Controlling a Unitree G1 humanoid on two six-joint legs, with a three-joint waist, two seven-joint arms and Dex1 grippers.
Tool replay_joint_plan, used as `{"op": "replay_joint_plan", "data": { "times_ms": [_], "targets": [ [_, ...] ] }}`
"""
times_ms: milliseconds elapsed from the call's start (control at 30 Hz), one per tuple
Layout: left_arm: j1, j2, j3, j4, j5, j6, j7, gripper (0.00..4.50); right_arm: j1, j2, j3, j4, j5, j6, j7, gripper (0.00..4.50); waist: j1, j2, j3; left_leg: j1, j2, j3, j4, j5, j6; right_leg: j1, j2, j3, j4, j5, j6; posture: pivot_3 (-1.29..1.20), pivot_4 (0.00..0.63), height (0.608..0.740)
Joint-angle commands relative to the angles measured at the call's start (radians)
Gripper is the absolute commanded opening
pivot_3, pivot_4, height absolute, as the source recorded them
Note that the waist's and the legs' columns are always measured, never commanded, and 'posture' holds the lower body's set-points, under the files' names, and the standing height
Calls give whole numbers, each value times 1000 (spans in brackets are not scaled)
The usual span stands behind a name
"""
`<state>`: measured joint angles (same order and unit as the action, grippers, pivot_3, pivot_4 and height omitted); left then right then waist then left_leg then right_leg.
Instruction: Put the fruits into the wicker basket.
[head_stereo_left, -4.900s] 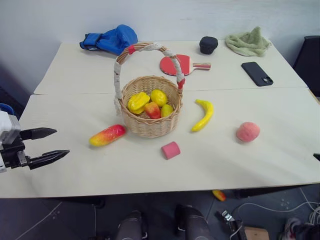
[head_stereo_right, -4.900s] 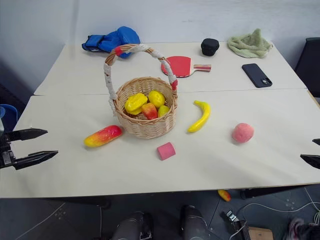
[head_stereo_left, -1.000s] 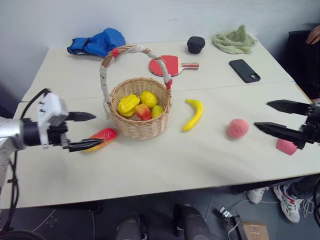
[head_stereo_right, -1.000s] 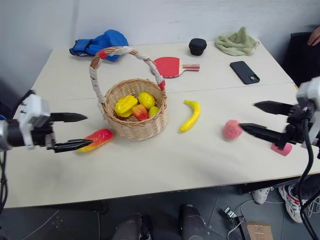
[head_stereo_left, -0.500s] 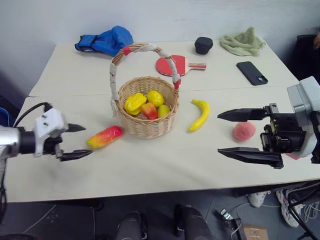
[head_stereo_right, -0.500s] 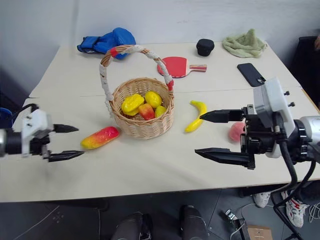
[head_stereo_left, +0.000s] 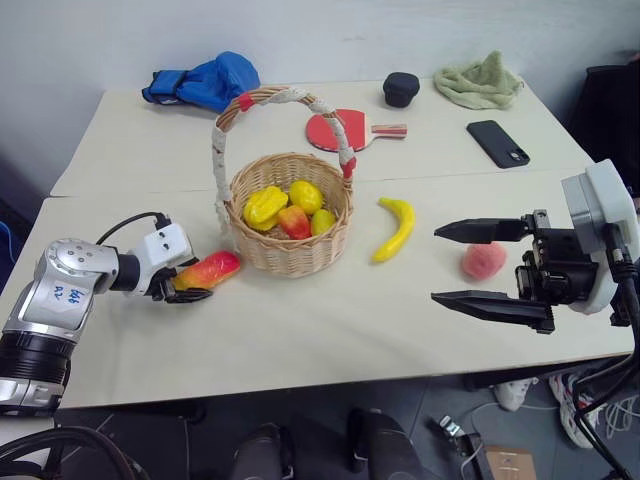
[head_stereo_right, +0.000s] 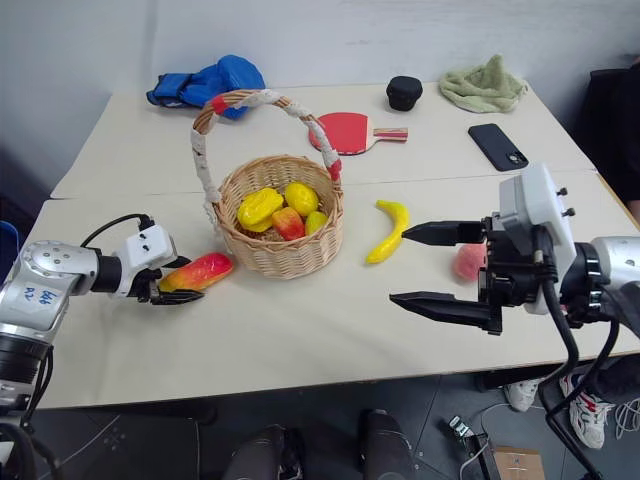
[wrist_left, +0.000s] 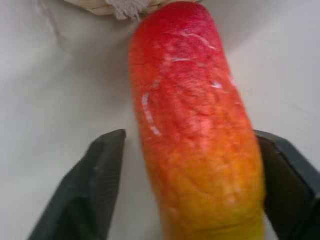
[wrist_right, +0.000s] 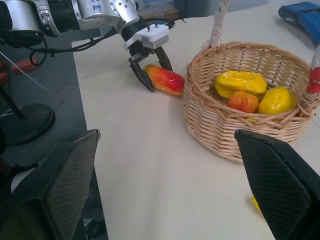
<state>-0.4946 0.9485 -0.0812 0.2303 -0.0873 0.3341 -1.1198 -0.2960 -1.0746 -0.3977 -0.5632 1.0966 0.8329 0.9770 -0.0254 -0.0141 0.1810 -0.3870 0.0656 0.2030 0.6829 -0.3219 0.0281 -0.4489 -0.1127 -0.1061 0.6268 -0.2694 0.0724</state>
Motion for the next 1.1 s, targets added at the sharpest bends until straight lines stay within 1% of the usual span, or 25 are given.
{"op": "replay_joint_plan", "data": {
  "times_ms": [33, 67, 100, 167, 233, 300, 367, 433, 500, 533, 567, 600, 633, 667, 700, 733, 767, 800, 900, 967, 1000, 1100],
  "targets": [
    [18, 36, 34, -40, -24, 1, -39, 2242, 4, 4, -42, -27, 20, -16, -12, 4500, -1, 0, 0, 0, 0, 0, 0, 0, 0, 0, 0, 0, 0, 0, 0, 0, 150, 740],
    [31, 50, 47, -68, -42, 8, -60, 2024, 9, 4, -42, -28, 16, -18, -13, 4500, -3, 0, 0, 0, 0, 0, 0, 0, 0, 0, 0, 0, 0, 0, 0, 0, 150, 740],
    [56, 72, 73, -136, -83, 20, -100, 1951, 17, 5, -43, -31, 11, -20, -15, 4500, -5, 0, 0, 0, 0, 0, 0, 0, 0, 0, 0, 0, 0, 0, 0, 0, 150, 740],
    [89, 99, 114, -248, -158, 55, -155, 1944, 30, 6, -47, -34, 6, -24, -16, 4500, -3, -1, 0, 0, 1, 0, 0, 0, 0, 0, 0, 0, 0, 0, 0, 0, 150, 740],
    [82, 105, 140, -370, -243, 153, -168, 1944, 40, 8, -51, -39, 7, -26, -23, 4500, -2, -1, 0, 0, 1, -1, 0, 0, 0, 0, 0, 0, 0, 0, 0, 0, 150, 740],
    [37, 112, 149, -483, -318, 276, -154, 1944, 49, 10, -56, -48, 11, -28, -32, 4500, 7, -1, 0, 0, 0, -1, 0, 0, 0, 0, 0, 0, 0, 0, 0, 0, 150, 740],
    [0, 113, 156, -544, -371, 350, -144, 1944, 56, 13, -58, -55, 12, -29, -39, 4500, 13, -1, 0, 0, -1, -2, 0, 1, 0, 1, 0, 1, 0, 1, 1, 0, 150, 740],
    [-85, 98, 161, -578, -451, 470, -116, 1944, 66, 14, -64, -62, 12, -31, -42, 4500, 17, -1, 0, 1, -2, -1, 1, 1, 1, 2, 0, 2, 0, 1, 2, 0, 150, 740],
    [-189, 63, 141, -568, -476, 552, -56, 1944, 76, 16, -70, -66, 12, -34, -46, 4500, 23, -1, 0, 1, -2, -1, 1, 1, 1, 2, 1, 2, 0, 1, 2, 0, 150, 740],
    [-214, 55, 134, -564, -479, 571, -38, 1944, 78, 16, -71, -67, 12, -35, -47, 4500, 24, -1, 0, 1, -2, -1, 1, 2, 1, 2, 1, 2, 0, 1, 2, 0, 150, 740],
    [-279, 11, 95, -538, -451, 632, 35, 1944, 79, 19, -71, -68, 11, -37, -51, 4500, 24, -1, 0, 1, -2, -2, 1, 2, 1, 2, 2, 2, 0, 1, 2, 0, 150, 740],
    [-353, -67, 54, -495, -408, 704, 145, 1944, 78, 23, -68, -69, 8, -41, -56, 4500, 28, -1, 0, 1, -2, -2, 1, 2, 1, 3, 2, 2, 0, 1, 2, 0, 150, 740],
    [-407, -126, 26, -464, -377, 760, 227, 1944, 78, 25, -67, -69, 6, -45, -60, 4500, 36, -1, 0, 1, -2, -3, 1, 3, 1, 4, 2, 2, 0, 1, 2, 0, 150, 740],
    [-448, -189, 1, -433, -336, 786, 310, 1944, 78, 29, -64, -71, 3, -49, -65, 4500, 41, -2, 1, 1, -3, -4, 1, 4, 2, 4, 2, 2, 0, 2, 3, 0, 150, 740],
    [-470, -242, -22, -418, -293, 773, 377, 1944, 80, 33, -62, -72, 0, -53, -69, 4500, 44, -3, 1, 0, -4, -4, 2, 4, 2, 4, 3, 2, -1, 3, 4, 0, 150, 740],
    [-485, -287, -24, -411, -292, 808, 414, 1944, 82, 37, -59, -75, -4, -57, -73, 4500, 46, -3, 1, 1, -5, -4, 2, 4, 2, 5, 2, 3, -1, 3, 4, 0, 150, 740],
    [-495, -317, -37, -413, -290, 831, 435, 1944, 85, 41, -55, -79, -10, -61, -77, 4500, 45, -4, 1, 0, -5, -4, 2, 5, 3, 5, 2, 3, -1, 3, 5, 0, 150, 740],
    [-496, -325, -63, -424, -279, 833, 443, 1944, 86, 44, -51, -82, -17, -65, -83, 4500, 41, -5, 2, 0, -4, -4, 2, 5, 3, 4, 2, 3, -1, 3, 5, 0, 150, 740],
    [-493, -321, -133, -433, -233, 824, 470, 1944, 81, 55, -45, -85, -19, -74, -100, 4500, 29, -5, 2, 0, -2, -3, 2, 5, 2, 4, 3, 2, -1, 2, 4, 0, 150, 740],
    [-490, -306, -157, -422, -204, 806, 483, 2687, 77, 63, -44, -84, -19, -75, -110, 4500, 25, -5, 2, 0, -2, -3, 2, 5, 1, 3, 4, 2, -1, 2, 3, 0, 150, 740],
    [-488, -299, -157, -417, -201, 802, 479, 2963, 75, 66, -43, -84, -20, -75, -114, 4500, 24, -5, 2, 0, -2, -3, 2, 5, 0, 3, 4, 1, -1, 2, 2, 0, 150, 740],
    [-495, -275, -128, -395, -194, 778, 473, 3905, 71, 72, -39, -74, -35, -77, -133, 4500, 24, -5, 2, 1, -1, -4, 2, 6, -1, 3, 4, 2, 0, 1, 2, 0, 150, 740]
  ]
}}
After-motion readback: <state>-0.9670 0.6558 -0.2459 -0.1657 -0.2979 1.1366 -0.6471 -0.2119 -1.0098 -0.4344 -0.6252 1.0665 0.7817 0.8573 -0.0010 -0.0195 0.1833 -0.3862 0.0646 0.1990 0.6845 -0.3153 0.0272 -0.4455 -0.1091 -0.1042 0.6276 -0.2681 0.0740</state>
